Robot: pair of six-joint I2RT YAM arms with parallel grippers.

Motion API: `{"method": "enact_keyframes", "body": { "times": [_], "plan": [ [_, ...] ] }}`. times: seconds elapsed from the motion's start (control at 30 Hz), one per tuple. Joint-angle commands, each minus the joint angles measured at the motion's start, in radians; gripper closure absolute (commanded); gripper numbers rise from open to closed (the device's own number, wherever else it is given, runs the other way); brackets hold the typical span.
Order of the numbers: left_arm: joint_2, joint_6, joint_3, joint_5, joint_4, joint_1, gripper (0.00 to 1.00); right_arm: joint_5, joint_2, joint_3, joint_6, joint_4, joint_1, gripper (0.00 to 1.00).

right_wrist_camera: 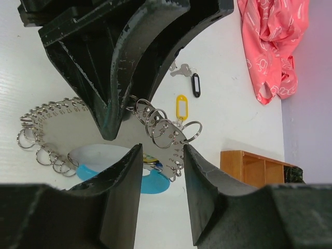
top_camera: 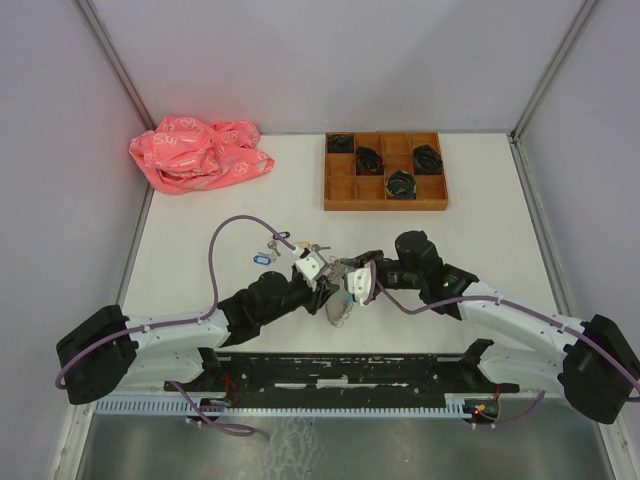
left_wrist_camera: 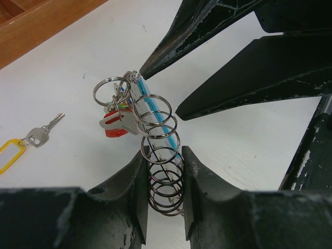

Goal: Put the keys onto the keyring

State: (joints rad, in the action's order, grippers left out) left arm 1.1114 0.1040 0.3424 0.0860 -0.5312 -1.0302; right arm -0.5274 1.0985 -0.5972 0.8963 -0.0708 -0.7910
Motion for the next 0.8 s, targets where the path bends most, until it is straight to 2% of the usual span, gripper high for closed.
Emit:
{"method": "enact_keyframes", "body": {
  "times": [0.0,0.4,0.6,0.77],
  "plan": [
    [-0.019,-0.034,0.046,-0.019,-0.055,-0.007,0.97,-0.024,0.019,-0.013,0.033,-0.068,-0.007,0.56],
    [-0.029,-0.034,0.049,-0.025,-0.048,-0.007,0.97,-0.017,0.034,-0.014,0.036,-0.084,-0.013,0.6],
    [-0.024,-0.034,0.047,-0.025,-0.046,-0.007,0.97,-0.008,0.016,-0.028,0.027,-0.052,-0.013,0.72],
    [-0.024,-0.041,0.046,-0.025,-0.036,-0.007,0.97,0.01,0.004,-0.035,0.033,-0.025,-0.013,0.77]
  ]
}}
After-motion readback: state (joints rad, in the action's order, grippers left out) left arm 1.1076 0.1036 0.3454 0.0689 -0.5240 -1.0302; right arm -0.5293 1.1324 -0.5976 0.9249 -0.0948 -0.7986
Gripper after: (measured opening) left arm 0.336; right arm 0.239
